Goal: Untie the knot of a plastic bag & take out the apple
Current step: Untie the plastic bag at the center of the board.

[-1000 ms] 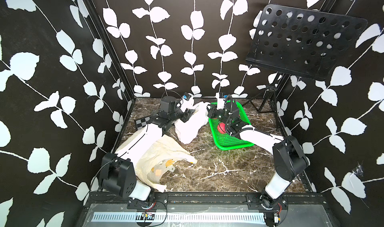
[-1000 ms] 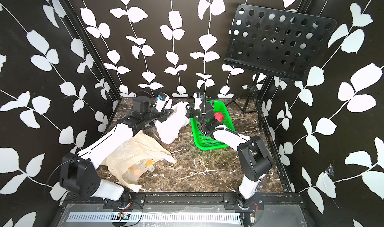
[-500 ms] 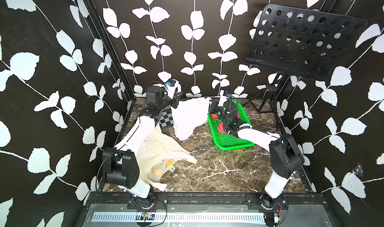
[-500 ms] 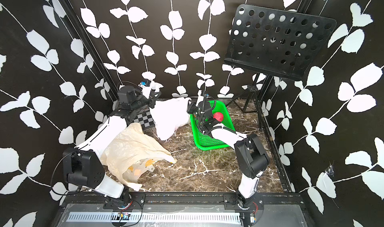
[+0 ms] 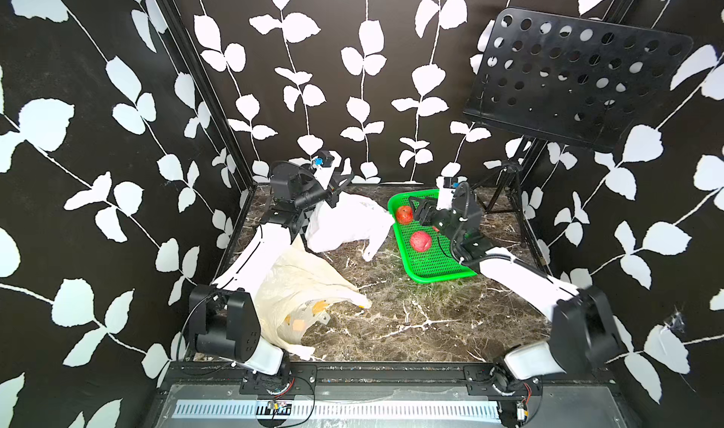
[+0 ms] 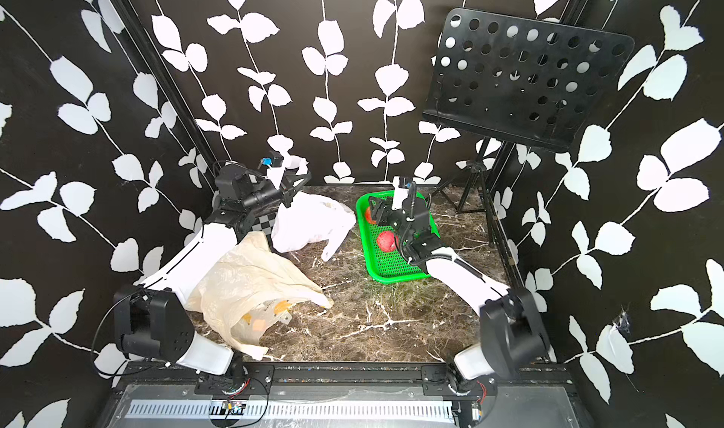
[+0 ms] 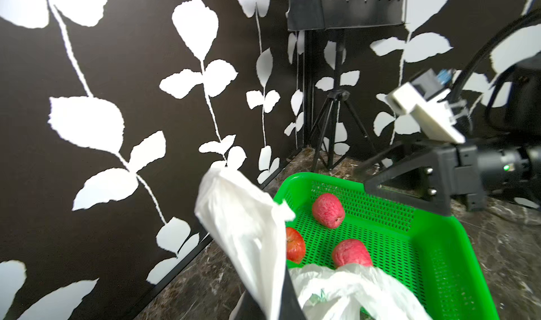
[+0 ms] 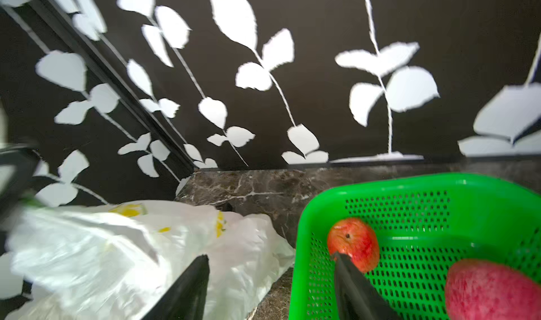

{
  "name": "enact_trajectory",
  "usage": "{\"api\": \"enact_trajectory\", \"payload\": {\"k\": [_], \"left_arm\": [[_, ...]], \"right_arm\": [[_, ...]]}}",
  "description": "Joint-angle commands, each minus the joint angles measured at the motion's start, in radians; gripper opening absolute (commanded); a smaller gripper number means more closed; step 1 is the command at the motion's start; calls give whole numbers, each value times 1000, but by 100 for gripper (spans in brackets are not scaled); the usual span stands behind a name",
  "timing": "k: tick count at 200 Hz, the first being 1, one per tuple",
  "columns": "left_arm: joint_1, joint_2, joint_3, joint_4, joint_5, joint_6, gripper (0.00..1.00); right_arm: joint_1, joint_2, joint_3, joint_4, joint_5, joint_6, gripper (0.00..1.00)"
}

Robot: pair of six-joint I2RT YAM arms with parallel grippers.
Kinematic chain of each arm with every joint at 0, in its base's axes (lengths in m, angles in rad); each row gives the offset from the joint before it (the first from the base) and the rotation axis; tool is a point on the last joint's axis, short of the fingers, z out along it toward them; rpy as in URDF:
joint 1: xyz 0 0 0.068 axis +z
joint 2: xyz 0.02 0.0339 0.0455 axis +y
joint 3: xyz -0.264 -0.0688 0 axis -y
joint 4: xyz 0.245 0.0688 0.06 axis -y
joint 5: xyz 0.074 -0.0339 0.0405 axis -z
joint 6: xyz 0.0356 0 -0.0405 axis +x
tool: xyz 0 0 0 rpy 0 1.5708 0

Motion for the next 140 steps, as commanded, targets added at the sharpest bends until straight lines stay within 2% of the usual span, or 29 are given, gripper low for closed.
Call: {"api": "enact_trajectory", "payload": {"k": [1, 31, 71, 89, 112, 126, 140], "left_arm": [[-1, -1, -5, 56, 103, -27, 0], [-5, -7, -45, 68, 91, -48, 0], [-13, -22, -89, 79, 92, -61, 0], [-14, -25, -110, 101, 95, -74, 0], [-14, -39, -131, 85, 92, -49, 0], [-13, -55, -143, 56, 78, -16, 0], [-13, -67, -161, 46, 59, 15, 0]], "right_arm": [[102, -22, 58, -128, 39, -207, 74], [252, 28, 121, -224, 213, -288, 80], [330, 153, 201, -258, 401, -277, 88], [334, 219, 243, -298, 506, -300, 89], [320, 223, 235, -322, 647, -427, 91], [289, 210, 222, -351, 672, -484, 90], [242, 148, 213, -397, 639, -505, 87]]}}
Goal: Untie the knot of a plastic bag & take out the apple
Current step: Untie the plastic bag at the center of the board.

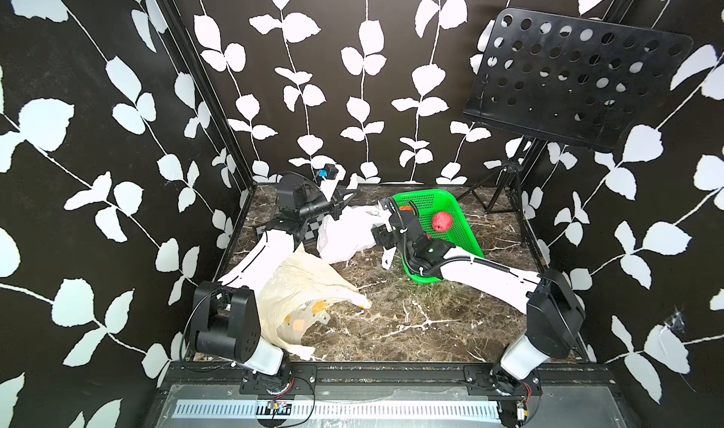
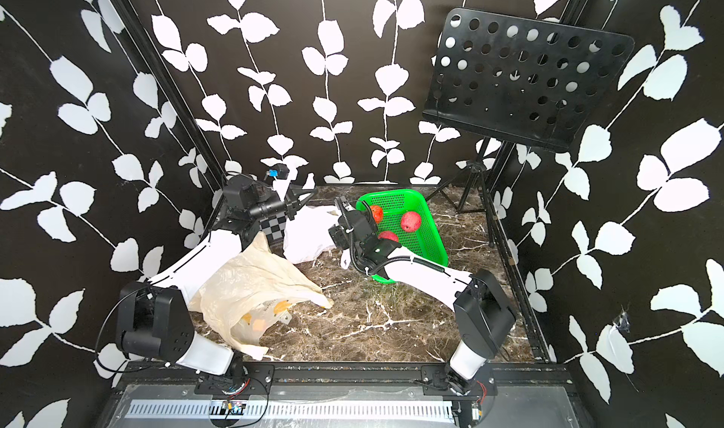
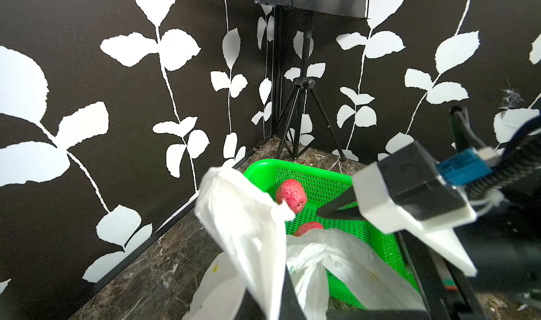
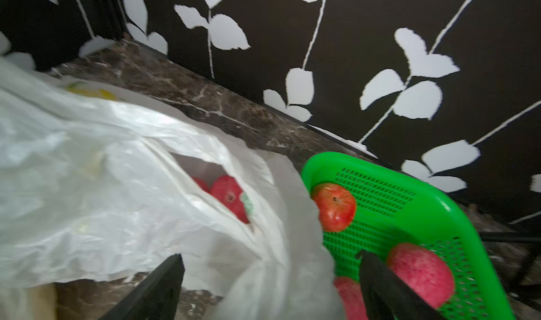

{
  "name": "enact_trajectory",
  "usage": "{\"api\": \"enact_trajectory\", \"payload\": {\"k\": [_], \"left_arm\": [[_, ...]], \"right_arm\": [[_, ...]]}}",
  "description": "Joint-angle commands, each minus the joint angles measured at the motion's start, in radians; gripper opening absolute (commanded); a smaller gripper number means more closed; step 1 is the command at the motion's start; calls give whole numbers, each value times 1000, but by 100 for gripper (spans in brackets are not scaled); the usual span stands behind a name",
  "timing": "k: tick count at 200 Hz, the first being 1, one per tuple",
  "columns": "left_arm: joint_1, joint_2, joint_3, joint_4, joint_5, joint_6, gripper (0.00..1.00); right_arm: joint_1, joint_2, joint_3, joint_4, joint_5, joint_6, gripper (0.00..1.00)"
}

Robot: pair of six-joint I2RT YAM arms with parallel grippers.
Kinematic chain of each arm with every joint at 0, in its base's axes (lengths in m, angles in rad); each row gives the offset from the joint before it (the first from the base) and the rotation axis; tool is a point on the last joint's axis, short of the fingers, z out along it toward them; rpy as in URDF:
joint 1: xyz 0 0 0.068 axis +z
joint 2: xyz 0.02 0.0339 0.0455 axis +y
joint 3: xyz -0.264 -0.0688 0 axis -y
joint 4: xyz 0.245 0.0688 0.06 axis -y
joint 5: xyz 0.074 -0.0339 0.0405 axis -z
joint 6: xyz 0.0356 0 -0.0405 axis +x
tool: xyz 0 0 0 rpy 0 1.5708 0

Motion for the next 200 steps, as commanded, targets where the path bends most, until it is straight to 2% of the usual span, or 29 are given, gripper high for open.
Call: {"api": "enact_trajectory", "payload": {"k": [1, 39, 53, 93, 123, 159, 180, 200], "left_arm": [[-4, -62, -31, -13, -13, 56, 0], [13, -85, -58, -24, -12, 88, 0], [15, -90, -58, -43, -5, 105, 0], [15, -71, -54, -43, 15, 98, 0], [14, -42, -22, -23, -60, 95, 0], [16, 60, 152, -49, -125, 80, 0], [19, 86, 218, -67, -152, 71, 3], [22, 65, 202, -84, -183, 75, 4]], "right_arm": [[-69, -88, -1, -57, 80, -106, 87], [-200, -133, 29, -227, -99, -72, 73], [-239, -143, 36, -264, -180, -40, 65], [-330, -158, 27, -230, -530, 101, 42], [-399, -147, 17, -92, -741, 325, 28], [-400, -71, 79, 72, -777, 504, 10], [-401, -54, 78, 161, -742, 545, 8], [-397, -57, 48, 216, -738, 560, 8]]}}
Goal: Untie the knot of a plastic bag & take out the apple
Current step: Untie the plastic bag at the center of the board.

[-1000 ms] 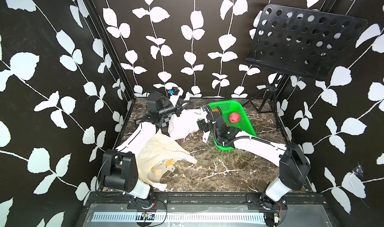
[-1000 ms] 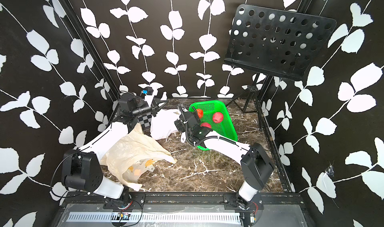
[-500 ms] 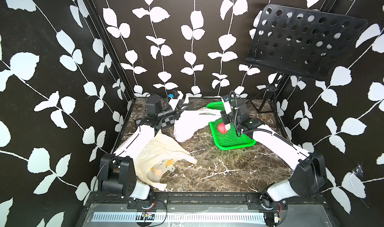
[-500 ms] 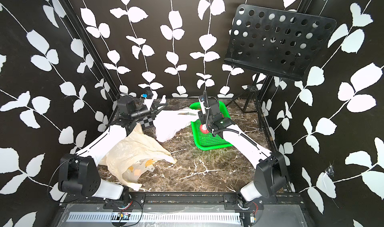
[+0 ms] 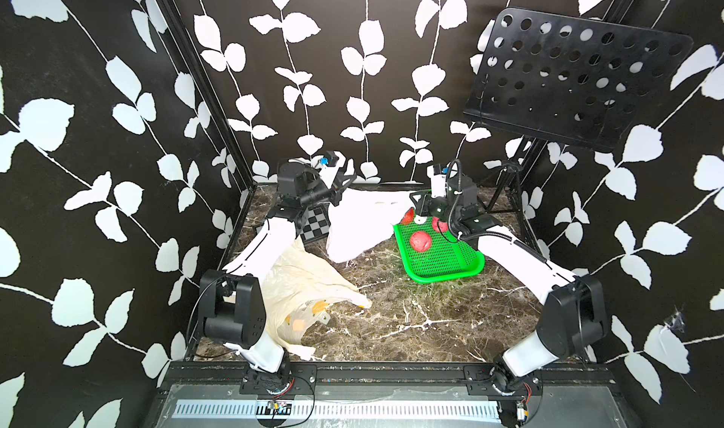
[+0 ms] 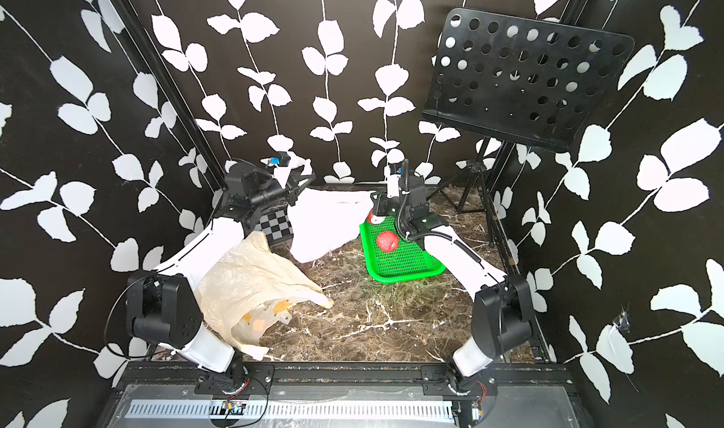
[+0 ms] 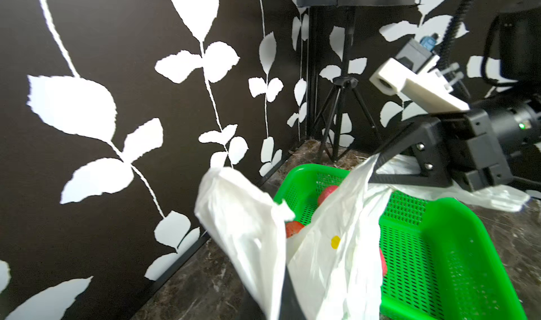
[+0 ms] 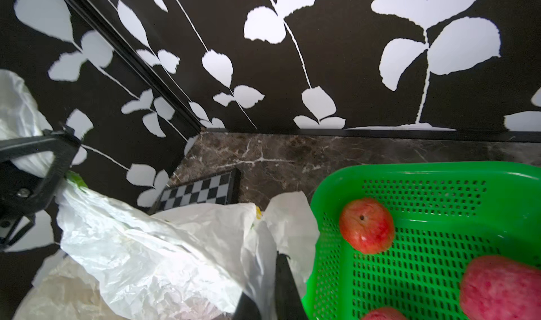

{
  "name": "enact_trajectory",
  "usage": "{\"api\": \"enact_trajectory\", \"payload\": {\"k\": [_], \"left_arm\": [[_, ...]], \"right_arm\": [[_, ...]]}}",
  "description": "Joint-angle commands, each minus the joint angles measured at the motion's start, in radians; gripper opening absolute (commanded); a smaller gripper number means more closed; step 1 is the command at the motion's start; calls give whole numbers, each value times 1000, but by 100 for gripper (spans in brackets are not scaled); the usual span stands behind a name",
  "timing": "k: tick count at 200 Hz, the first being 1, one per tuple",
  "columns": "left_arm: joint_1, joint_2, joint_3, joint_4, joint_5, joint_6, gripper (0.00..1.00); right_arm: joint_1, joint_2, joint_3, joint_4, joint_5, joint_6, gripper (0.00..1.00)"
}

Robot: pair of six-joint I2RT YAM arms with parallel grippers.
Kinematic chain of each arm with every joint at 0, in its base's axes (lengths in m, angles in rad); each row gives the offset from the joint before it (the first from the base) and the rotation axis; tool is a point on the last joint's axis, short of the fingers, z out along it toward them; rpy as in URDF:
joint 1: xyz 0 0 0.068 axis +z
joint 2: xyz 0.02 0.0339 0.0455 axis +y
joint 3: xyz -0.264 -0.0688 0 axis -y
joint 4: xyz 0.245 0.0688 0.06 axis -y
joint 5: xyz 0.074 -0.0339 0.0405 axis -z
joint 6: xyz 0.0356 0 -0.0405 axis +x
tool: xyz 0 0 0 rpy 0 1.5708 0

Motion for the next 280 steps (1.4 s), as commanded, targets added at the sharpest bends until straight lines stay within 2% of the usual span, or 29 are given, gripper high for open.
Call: {"api": "enact_trajectory", "payload": {"k": [1, 29, 43, 61, 66, 94, 116, 149, 174, 189, 207, 242, 280], "left_arm": [[7, -38, 15, -30, -55, -5, 4], [7, -114, -95, -62, -74, -10, 7], [7, -172, -172, -67, -112, -33, 12], [7, -243, -237, -132, -124, -65, 21], [7, -257, -248, -159, -160, -77, 25], [2, -376, -311, -276, -177, -185, 45], [-26, -491, -295, -396, -265, -308, 53], [-181, -548, -124, -720, -403, -316, 52], [-238, -564, -82, -746, -346, -412, 44], [-290, -540, -66, -748, -315, -434, 43], [-342, -466, -49, -740, -303, -446, 40], [-371, -279, -2, -681, -284, -470, 34], [-407, -71, 126, -733, -359, -418, 31]], "right_arm": [[-1, -7, -9, 165, -9, 84, 8], [14, -22, -71, 166, -53, 80, 9], [33, -48, -123, 164, -58, 75, 9], [59, -90, -191, 148, -32, 76, 10], [67, -103, -210, 145, -18, 77, 10], [101, -154, -297, 170, 37, 129, 10], [120, -165, -325, 210, 50, 177, 10], [123, -165, -307, 221, 44, 211, 10], [124, -158, -287, 241, 35, 236, 10], [122, -148, -274, 254, 13, 251, 10], [116, -138, -271, 288, -24, 263, 10], [100, -149, -305, 349, -73, 273, 10], [87, -175, -352, 386, -113, 257, 11]]}}
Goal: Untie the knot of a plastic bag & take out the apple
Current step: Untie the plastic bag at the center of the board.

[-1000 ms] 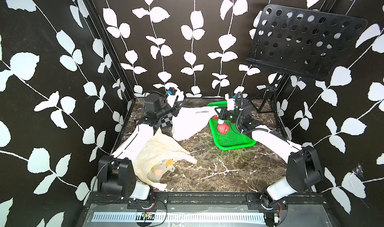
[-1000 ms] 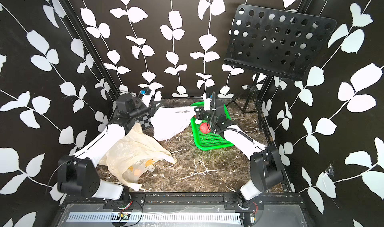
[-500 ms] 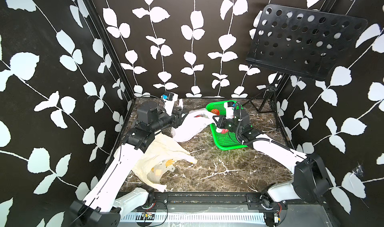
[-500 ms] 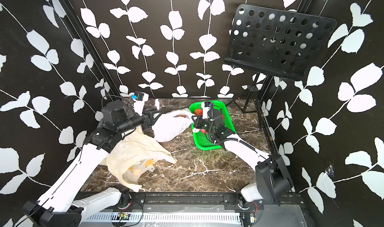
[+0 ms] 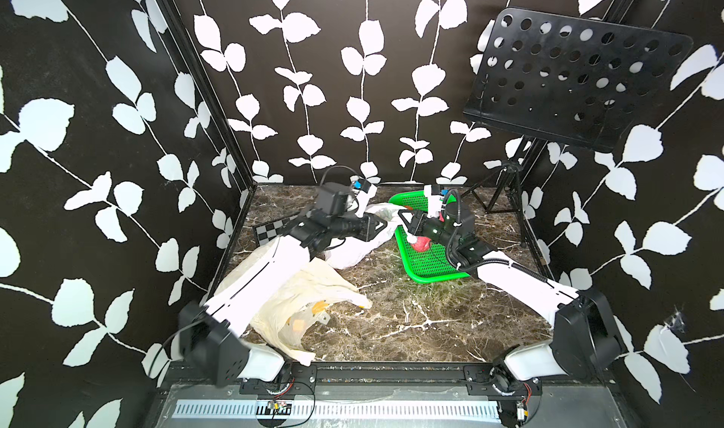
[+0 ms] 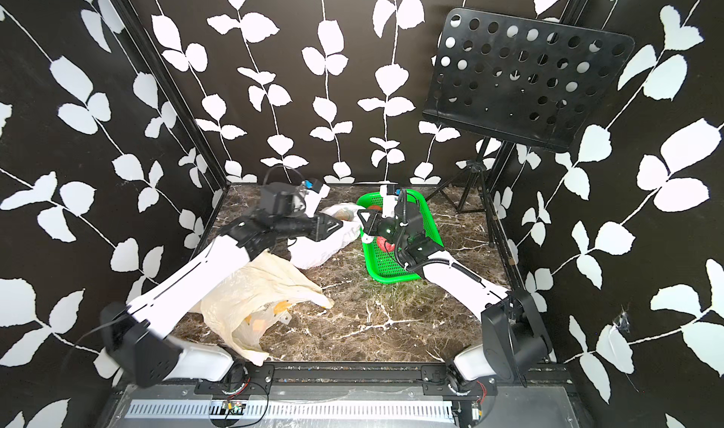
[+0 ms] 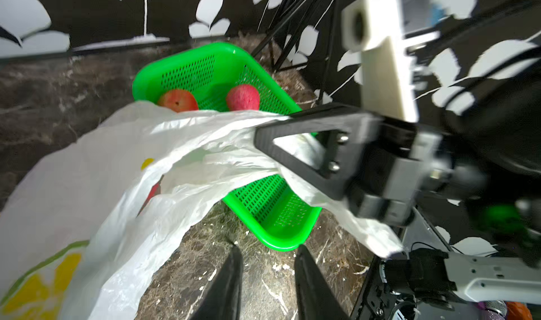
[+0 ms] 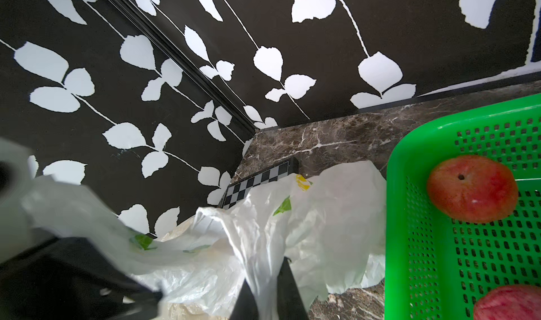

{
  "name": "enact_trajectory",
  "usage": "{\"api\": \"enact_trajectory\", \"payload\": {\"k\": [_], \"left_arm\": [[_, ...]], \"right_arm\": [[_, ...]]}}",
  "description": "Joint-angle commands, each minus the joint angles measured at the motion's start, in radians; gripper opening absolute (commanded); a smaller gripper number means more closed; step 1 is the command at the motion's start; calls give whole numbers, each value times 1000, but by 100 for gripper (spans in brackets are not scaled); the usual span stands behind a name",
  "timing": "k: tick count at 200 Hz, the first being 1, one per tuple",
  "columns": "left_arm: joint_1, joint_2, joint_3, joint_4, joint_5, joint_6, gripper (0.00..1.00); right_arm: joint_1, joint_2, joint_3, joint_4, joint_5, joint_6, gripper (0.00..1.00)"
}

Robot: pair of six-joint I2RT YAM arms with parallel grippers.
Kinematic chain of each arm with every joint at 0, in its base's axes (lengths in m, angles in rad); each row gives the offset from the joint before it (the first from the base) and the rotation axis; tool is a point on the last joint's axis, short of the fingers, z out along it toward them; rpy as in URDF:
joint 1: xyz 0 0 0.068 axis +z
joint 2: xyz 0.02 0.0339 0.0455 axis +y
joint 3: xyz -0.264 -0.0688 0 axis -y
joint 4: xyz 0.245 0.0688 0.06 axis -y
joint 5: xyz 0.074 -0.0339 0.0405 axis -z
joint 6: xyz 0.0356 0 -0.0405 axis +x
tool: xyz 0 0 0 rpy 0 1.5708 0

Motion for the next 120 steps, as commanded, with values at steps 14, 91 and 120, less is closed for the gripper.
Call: {"api": "enact_trajectory", "payload": {"k": [14, 91, 120], "left_arm": [[-19, 100, 108, -49, -111, 39, 30], [5, 283, 259, -74, -301, 86, 31], [6, 337, 303, -259, -327, 175, 37]], "right_arm": [[-15, -46, -49, 87, -50, -16, 11], [-15, -115, -137, 50, -90, -196, 11], [-16, -120, -145, 88, -64, -161, 11]]}}
